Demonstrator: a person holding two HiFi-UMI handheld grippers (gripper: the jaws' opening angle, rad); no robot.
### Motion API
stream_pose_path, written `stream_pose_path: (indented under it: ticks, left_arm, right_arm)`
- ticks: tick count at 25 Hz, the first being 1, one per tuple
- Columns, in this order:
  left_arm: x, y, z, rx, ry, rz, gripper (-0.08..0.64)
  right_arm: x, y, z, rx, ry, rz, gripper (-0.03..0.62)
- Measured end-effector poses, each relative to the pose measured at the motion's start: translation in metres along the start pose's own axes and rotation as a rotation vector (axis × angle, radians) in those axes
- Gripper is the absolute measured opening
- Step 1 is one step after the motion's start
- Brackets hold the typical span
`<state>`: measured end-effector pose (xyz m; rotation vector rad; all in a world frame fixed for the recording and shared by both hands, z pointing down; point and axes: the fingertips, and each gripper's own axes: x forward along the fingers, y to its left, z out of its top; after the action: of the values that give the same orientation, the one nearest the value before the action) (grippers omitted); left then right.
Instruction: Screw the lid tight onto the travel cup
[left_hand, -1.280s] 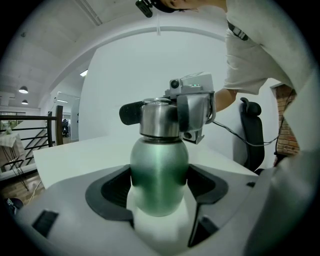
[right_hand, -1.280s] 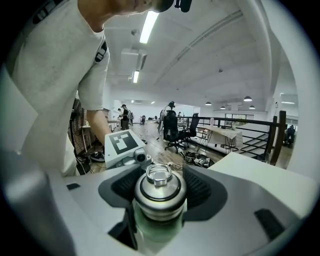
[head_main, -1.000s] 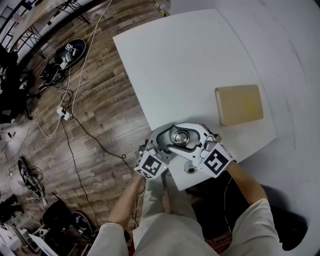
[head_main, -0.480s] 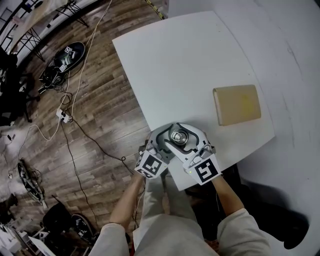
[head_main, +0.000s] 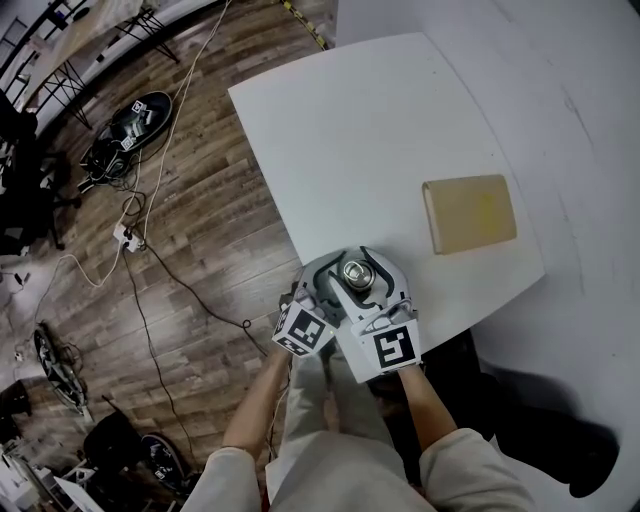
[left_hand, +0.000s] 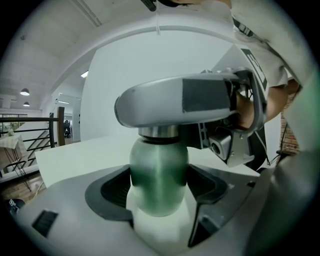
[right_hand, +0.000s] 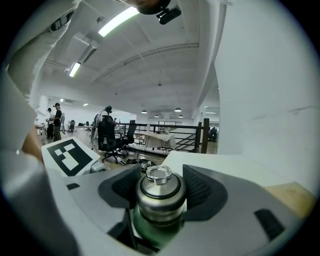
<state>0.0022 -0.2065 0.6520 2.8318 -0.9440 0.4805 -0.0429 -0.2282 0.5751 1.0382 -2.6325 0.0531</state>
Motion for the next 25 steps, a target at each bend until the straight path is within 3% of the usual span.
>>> stream_pose_path:
  ticks: [5,9,14,18,25]
  left_arm:
    - [-0.001,0.001,0.002,0.002,-0.002,0.005,0.345]
    - [0.001,0.001,0.002,0.005,-0.001,0.009,0.345]
    - [0.000,0.002,-0.001,0.006,0.001,0.007,0.345]
    - [0.001,0.000,-0.002,-0.010,0.017,0.005,0.345]
    - [-0.020,0.003,0.003,-0.111,-0.002,0.048,0.345]
  right_arm:
    - [0.001,-0.005,0.003,0.044,-0.003,-0.117,0.256]
    - [0.000,-0.008,0.003,0.061,-0.012,-0.164,0.256]
    - [0.002,-0.005,0.002,0.061,-0.017,-0.150,0.258]
    - [0.002,-0.001,0.002,0.092,-0.036,-0.088,0.279]
    - [-0.018,-0.003,0.012,0.089,-0.050,-0.080,0.299]
